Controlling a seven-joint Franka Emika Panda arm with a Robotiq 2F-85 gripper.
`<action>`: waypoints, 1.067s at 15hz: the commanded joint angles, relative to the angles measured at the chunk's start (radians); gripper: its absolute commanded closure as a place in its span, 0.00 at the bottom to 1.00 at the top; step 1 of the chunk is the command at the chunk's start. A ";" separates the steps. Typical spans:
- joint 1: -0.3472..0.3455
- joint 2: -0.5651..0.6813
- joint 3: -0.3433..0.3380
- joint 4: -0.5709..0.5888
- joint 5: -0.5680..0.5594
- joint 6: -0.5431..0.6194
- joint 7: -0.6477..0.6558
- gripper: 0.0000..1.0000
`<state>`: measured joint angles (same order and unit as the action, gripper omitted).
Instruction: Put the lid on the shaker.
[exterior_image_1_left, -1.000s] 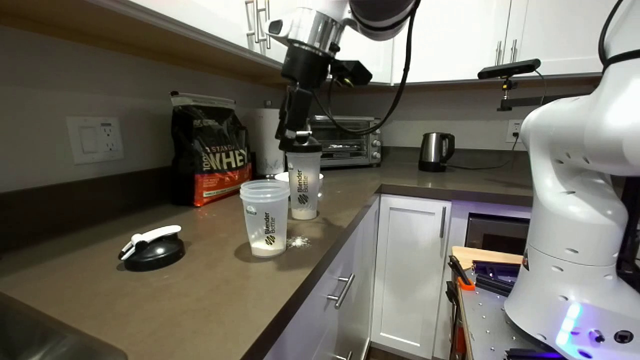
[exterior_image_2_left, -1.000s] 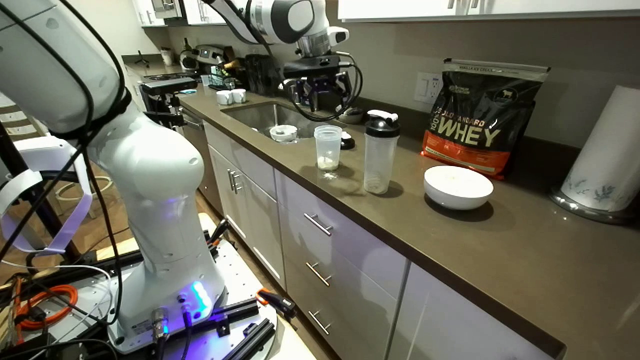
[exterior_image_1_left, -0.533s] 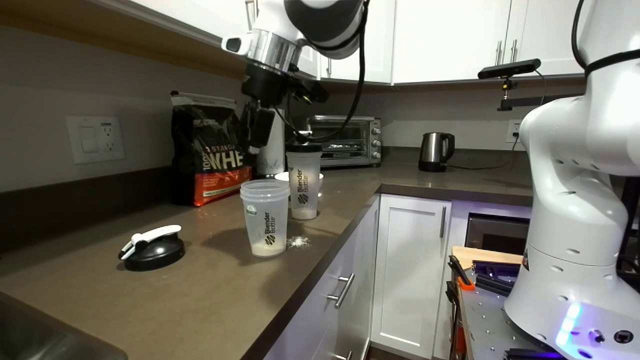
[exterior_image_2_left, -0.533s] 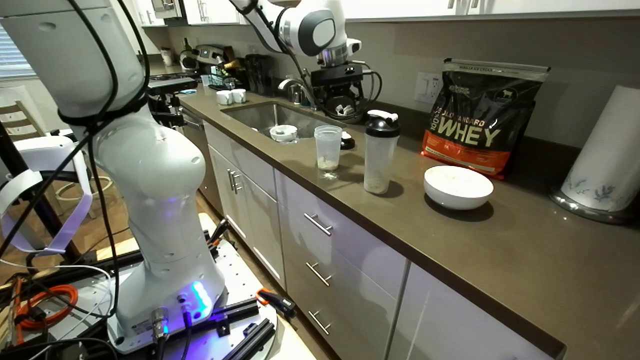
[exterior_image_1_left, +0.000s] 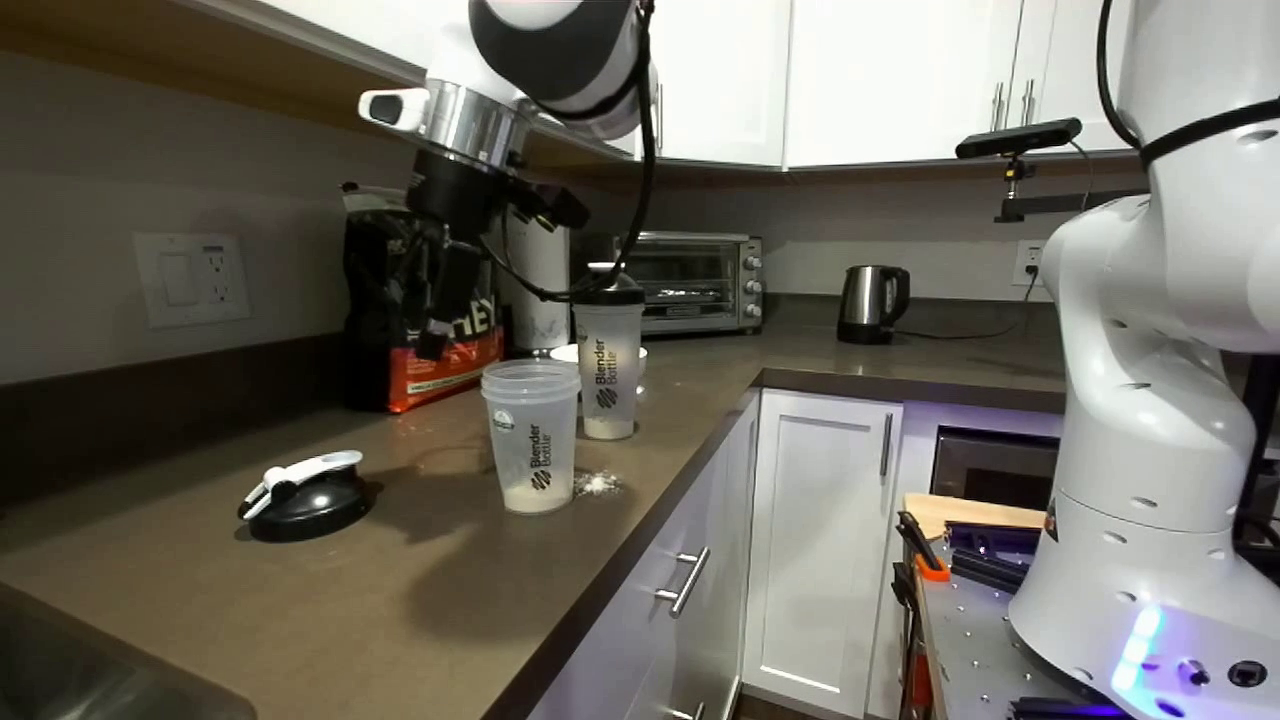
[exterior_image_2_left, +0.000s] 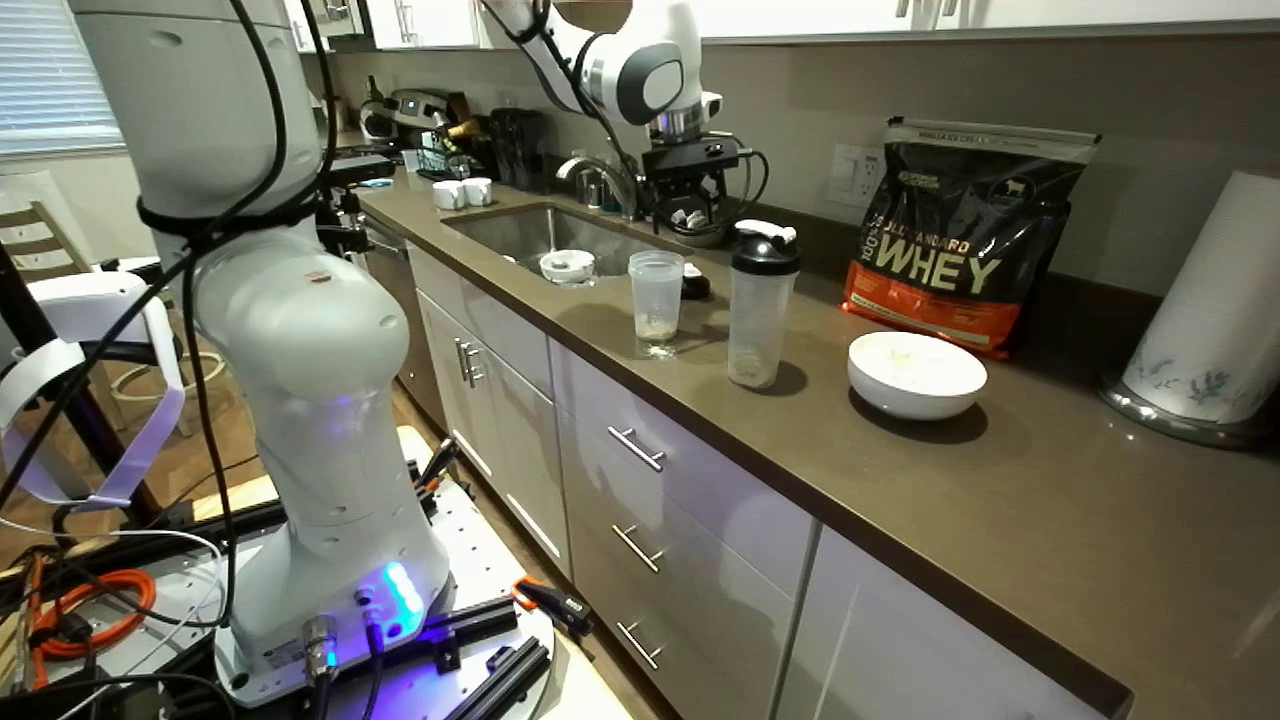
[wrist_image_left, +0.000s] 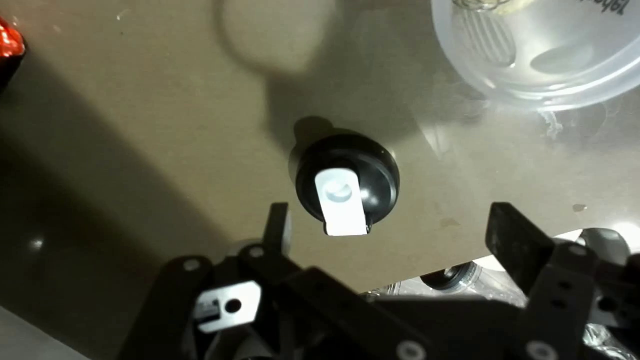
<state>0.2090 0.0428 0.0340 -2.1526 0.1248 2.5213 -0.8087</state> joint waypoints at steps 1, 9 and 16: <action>-0.041 0.003 0.043 0.001 -0.005 -0.001 0.005 0.00; -0.046 0.002 0.045 0.001 -0.005 -0.001 0.005 0.00; -0.056 0.049 0.083 0.037 0.018 0.026 -0.044 0.00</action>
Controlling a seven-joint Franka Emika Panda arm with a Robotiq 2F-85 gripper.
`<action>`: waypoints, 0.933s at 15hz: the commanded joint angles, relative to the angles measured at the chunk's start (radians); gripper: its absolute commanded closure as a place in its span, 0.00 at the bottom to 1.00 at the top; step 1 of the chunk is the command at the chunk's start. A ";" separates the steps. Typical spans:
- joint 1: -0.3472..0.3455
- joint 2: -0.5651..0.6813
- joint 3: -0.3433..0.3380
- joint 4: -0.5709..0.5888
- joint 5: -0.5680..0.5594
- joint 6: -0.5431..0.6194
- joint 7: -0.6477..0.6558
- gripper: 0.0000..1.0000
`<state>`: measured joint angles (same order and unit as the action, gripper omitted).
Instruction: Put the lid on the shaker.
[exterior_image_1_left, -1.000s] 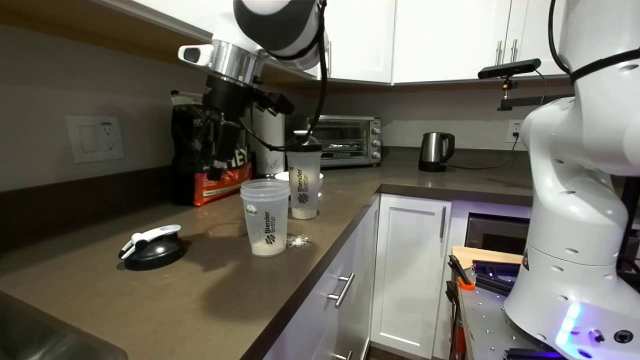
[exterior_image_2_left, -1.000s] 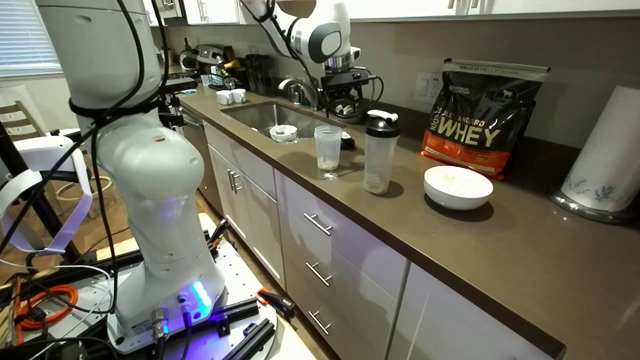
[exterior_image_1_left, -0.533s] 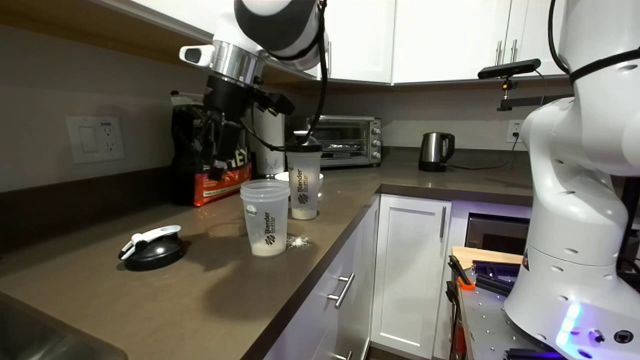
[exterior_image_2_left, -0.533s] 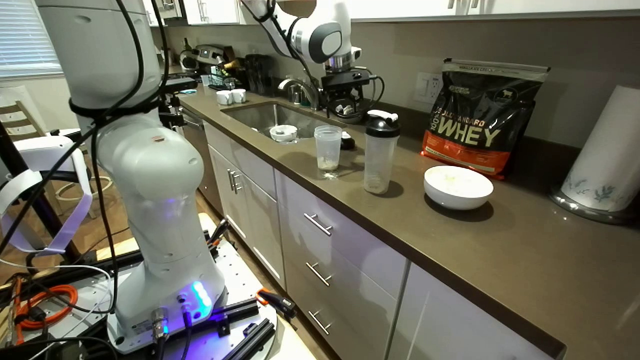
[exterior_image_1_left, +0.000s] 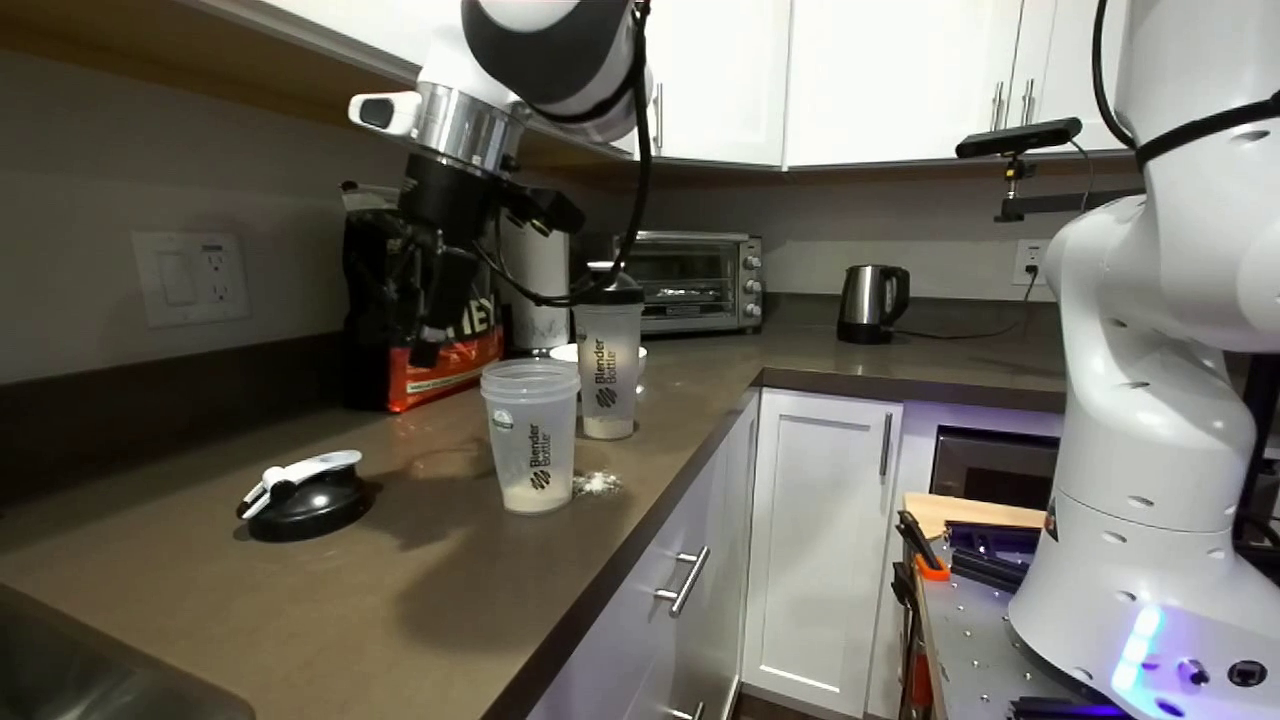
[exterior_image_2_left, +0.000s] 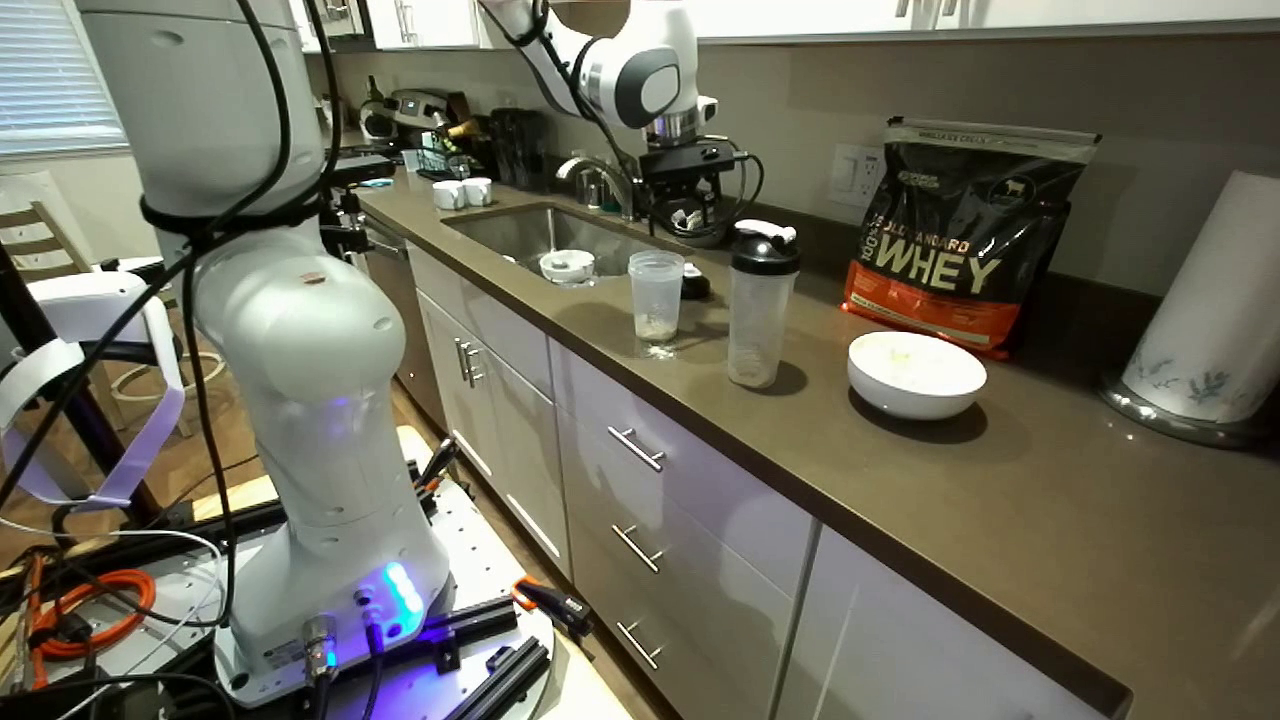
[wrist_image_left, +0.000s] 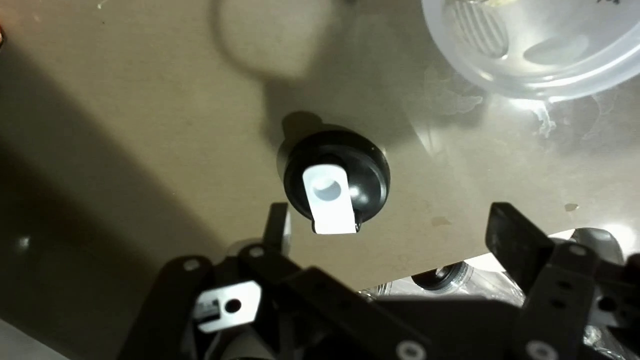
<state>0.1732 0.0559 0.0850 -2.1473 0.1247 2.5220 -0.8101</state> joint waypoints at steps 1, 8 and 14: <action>-0.020 0.049 0.038 0.038 0.018 0.032 -0.045 0.00; -0.023 0.166 0.081 0.100 -0.049 0.112 -0.030 0.00; -0.033 0.250 0.104 0.156 -0.129 0.146 -0.031 0.00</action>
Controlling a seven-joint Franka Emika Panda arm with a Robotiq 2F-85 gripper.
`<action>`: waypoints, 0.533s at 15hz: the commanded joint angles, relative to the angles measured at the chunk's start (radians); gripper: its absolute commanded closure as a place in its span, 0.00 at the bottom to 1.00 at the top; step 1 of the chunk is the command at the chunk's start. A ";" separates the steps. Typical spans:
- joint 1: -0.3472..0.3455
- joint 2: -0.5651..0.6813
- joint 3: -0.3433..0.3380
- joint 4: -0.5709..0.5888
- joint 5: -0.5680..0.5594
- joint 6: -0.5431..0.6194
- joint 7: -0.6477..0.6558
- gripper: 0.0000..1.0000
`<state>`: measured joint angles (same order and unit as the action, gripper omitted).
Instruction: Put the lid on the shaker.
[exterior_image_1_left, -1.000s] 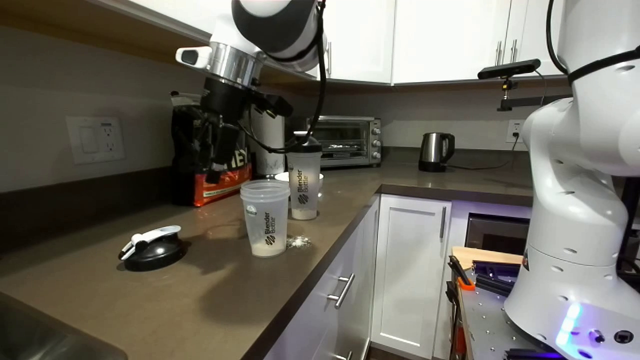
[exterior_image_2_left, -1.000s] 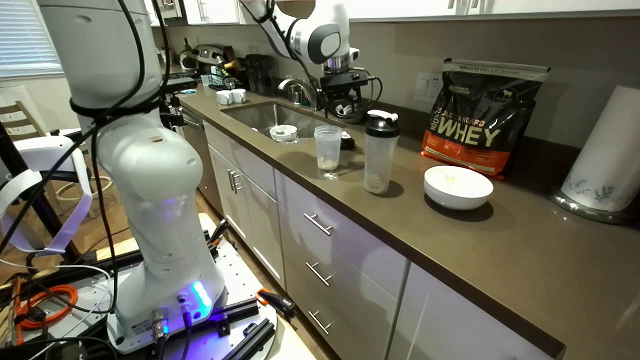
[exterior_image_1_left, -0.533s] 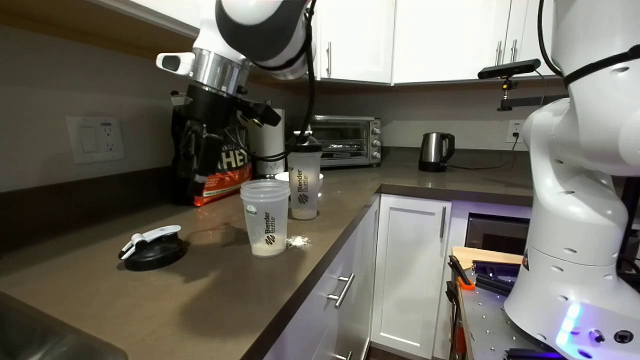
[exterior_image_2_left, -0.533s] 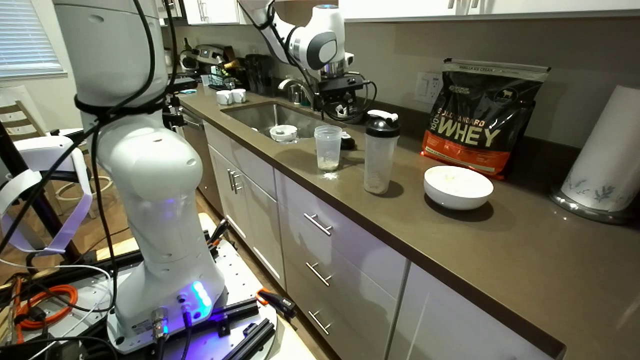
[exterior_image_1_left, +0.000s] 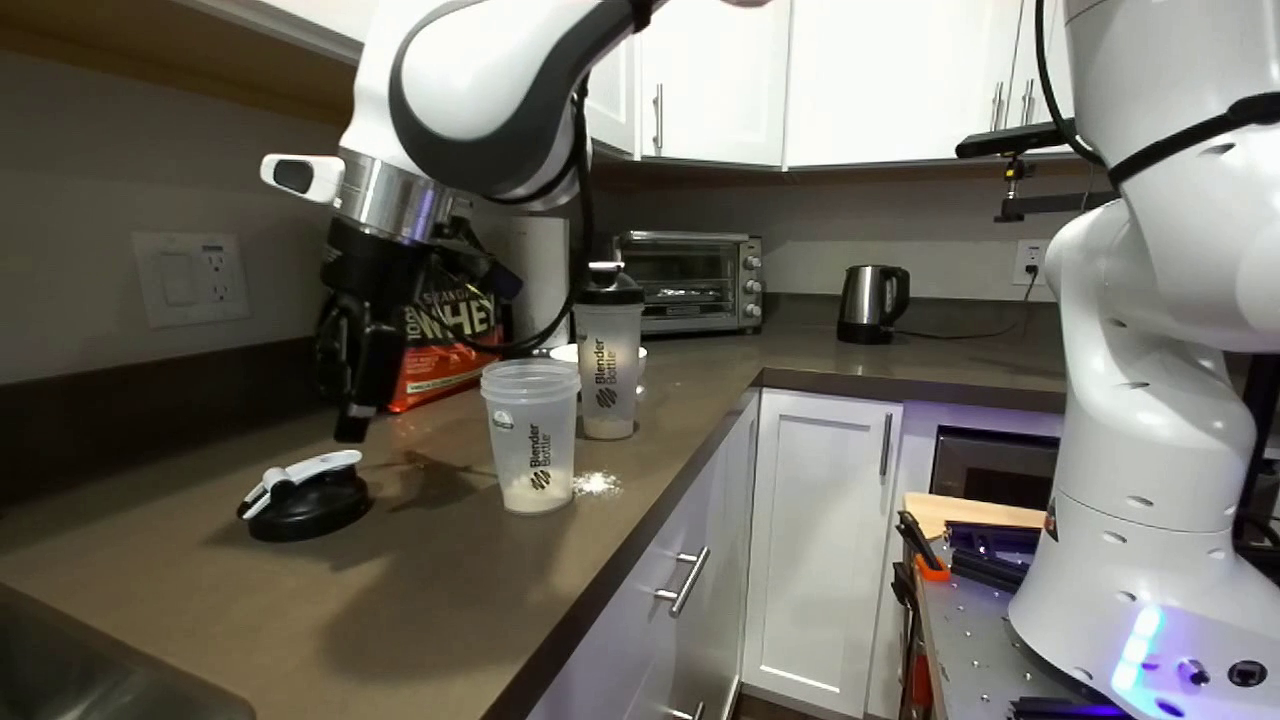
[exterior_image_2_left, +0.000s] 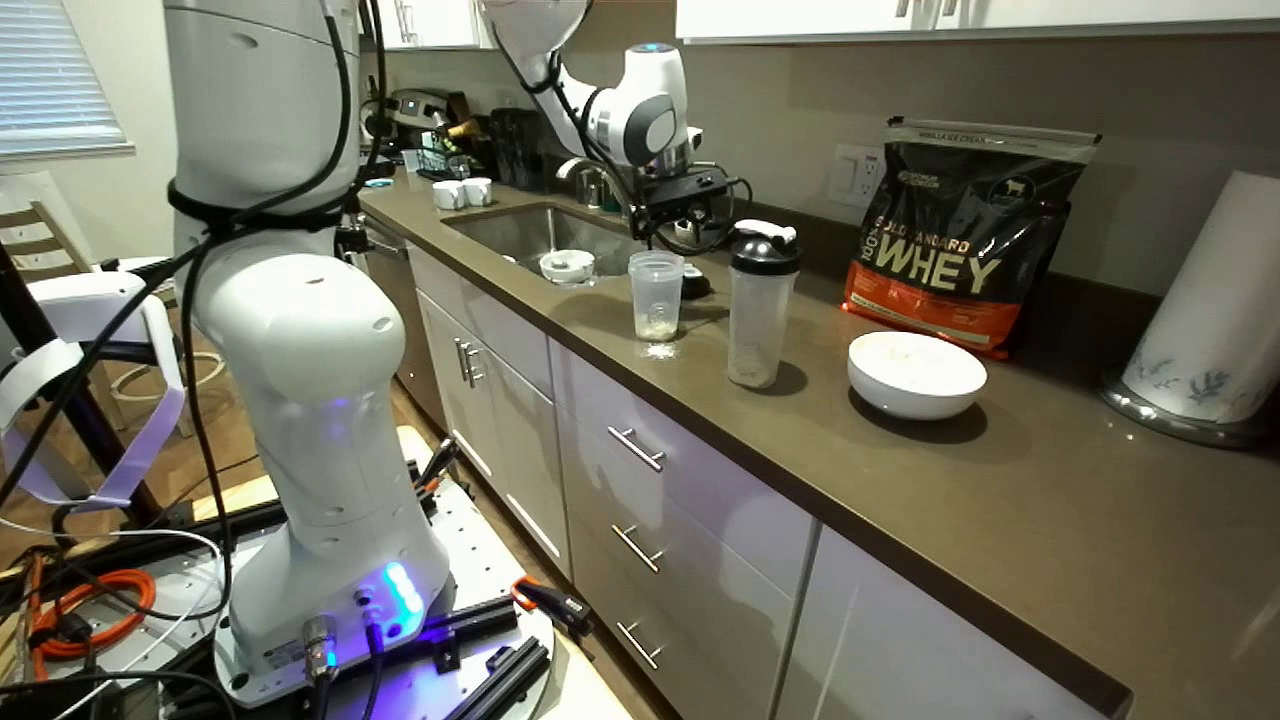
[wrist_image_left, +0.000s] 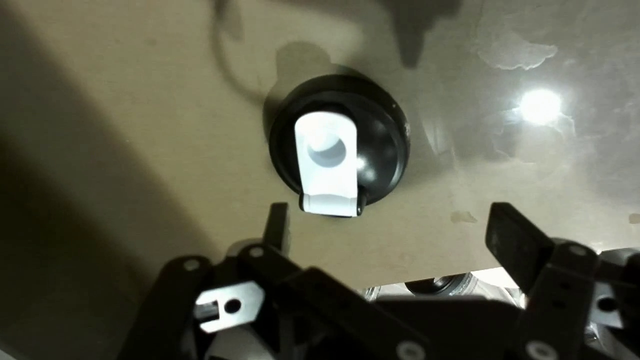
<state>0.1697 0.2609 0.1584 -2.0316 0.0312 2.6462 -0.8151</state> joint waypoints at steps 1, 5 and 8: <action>-0.030 0.056 0.032 0.049 -0.050 0.018 -0.026 0.00; -0.037 0.088 0.042 0.081 -0.091 0.002 -0.024 0.00; -0.040 0.111 0.038 0.107 -0.123 -0.007 -0.024 0.00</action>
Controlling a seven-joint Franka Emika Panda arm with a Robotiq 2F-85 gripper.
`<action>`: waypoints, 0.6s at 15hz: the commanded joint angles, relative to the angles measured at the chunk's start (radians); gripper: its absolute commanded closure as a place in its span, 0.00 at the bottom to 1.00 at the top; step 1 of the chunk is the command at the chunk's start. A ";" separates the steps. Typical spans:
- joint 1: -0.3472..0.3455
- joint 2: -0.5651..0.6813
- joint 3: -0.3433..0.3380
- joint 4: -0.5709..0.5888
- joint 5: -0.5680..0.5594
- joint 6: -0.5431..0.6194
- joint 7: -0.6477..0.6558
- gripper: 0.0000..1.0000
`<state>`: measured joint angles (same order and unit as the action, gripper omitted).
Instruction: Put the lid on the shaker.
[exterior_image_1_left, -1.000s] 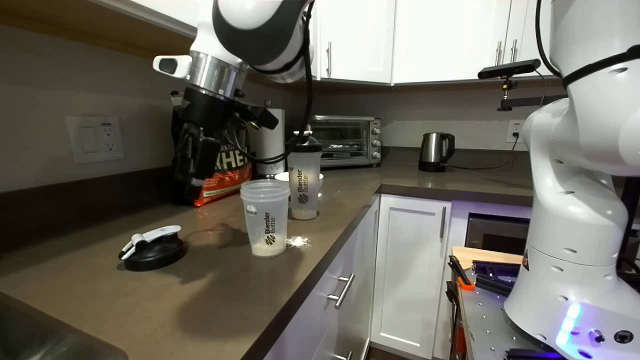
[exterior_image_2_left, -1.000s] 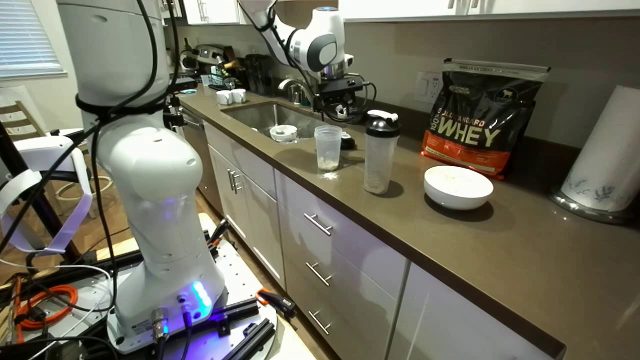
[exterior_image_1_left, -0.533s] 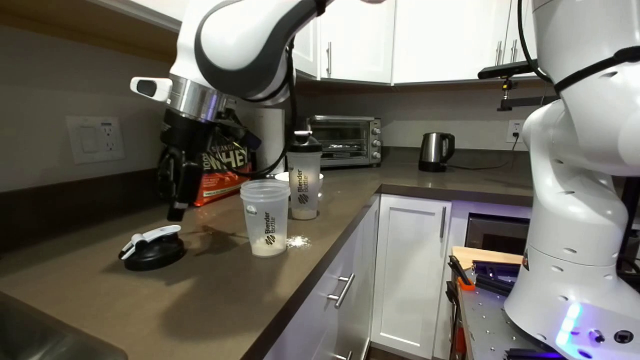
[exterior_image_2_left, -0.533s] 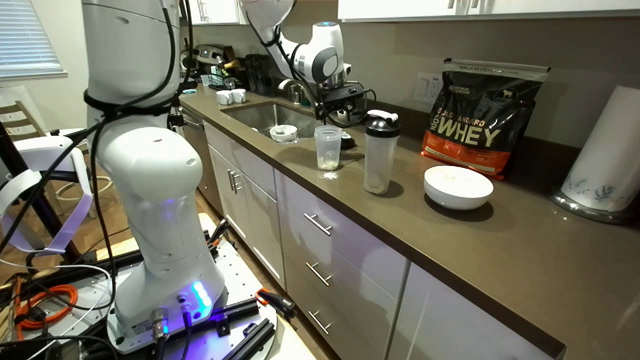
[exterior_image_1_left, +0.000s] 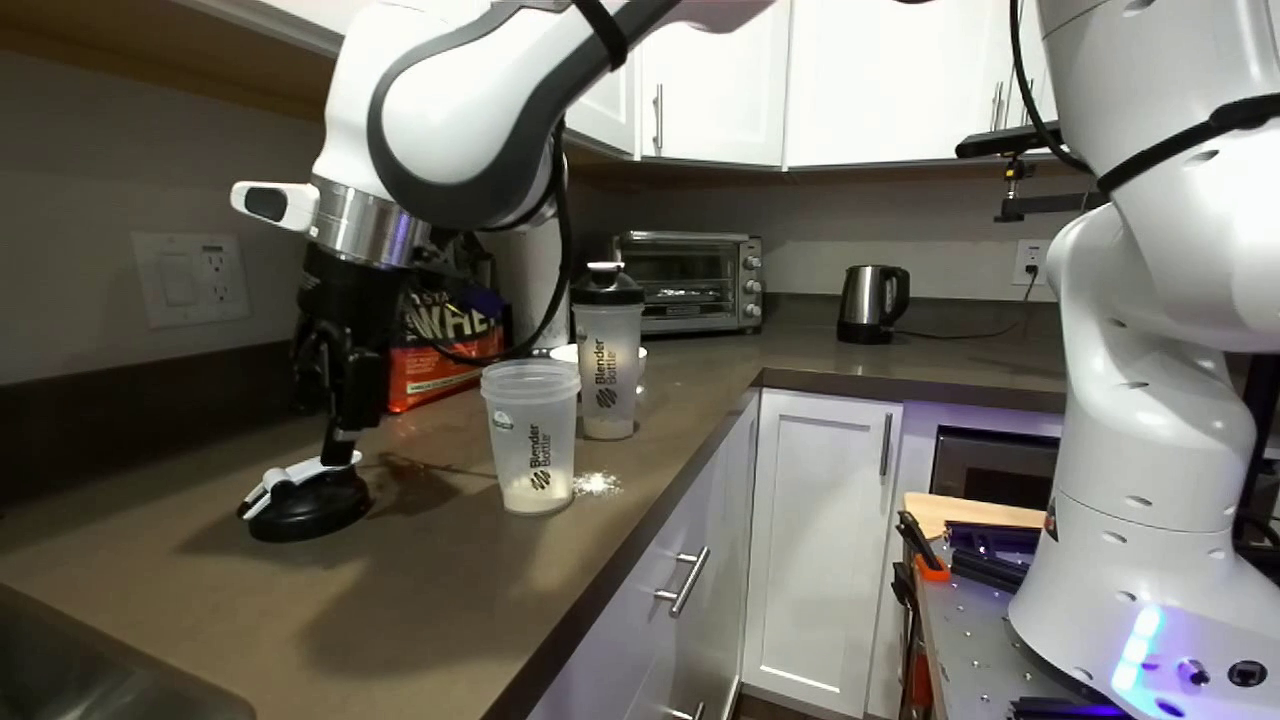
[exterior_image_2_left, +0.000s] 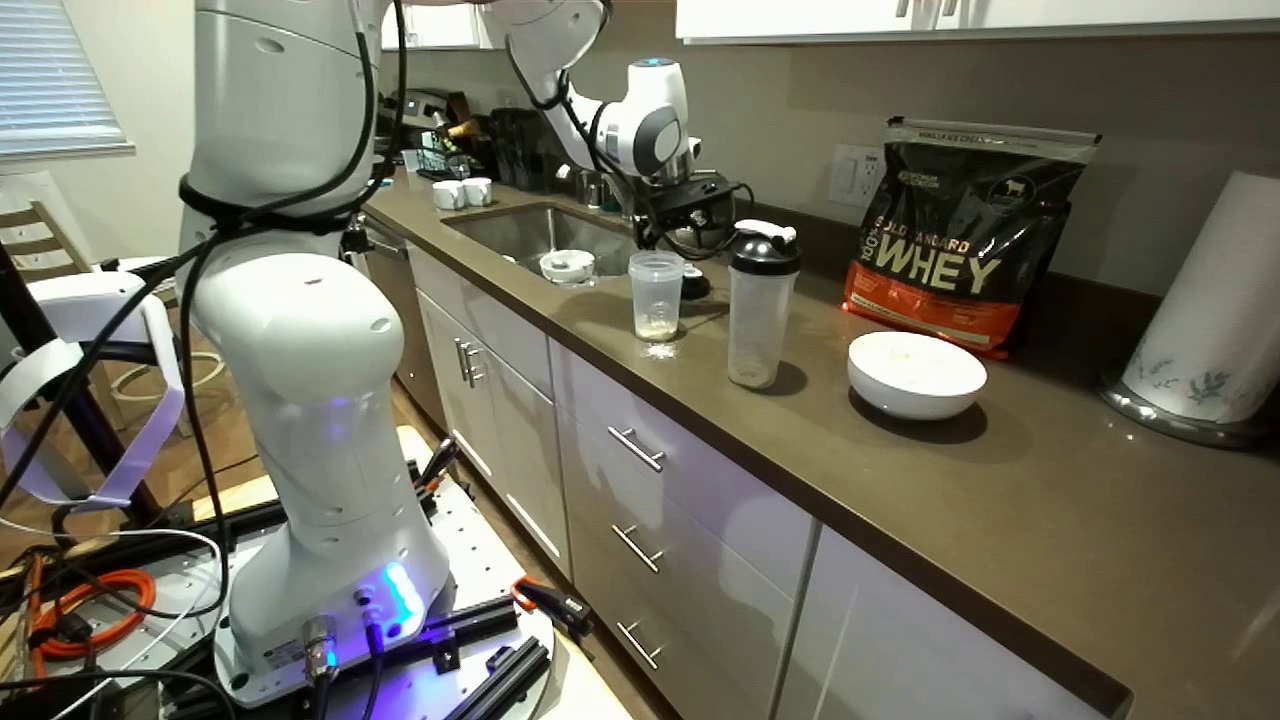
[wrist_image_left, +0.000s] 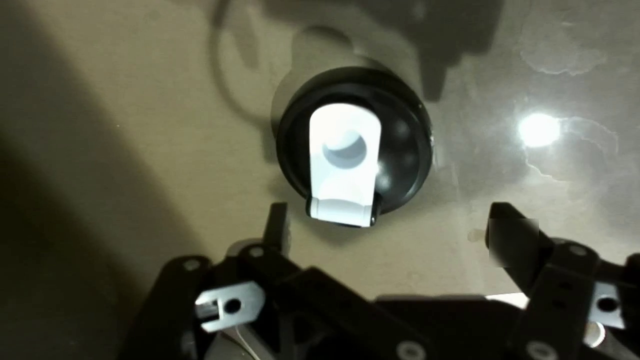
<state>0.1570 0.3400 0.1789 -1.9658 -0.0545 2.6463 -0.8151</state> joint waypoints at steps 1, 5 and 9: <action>-0.031 0.038 0.018 0.049 -0.040 -0.012 -0.026 0.00; -0.044 0.068 0.017 0.084 -0.052 -0.030 -0.025 0.00; -0.060 0.102 0.019 0.121 -0.045 -0.067 -0.020 0.00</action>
<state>0.1230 0.4076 0.1799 -1.8958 -0.0872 2.6292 -0.8160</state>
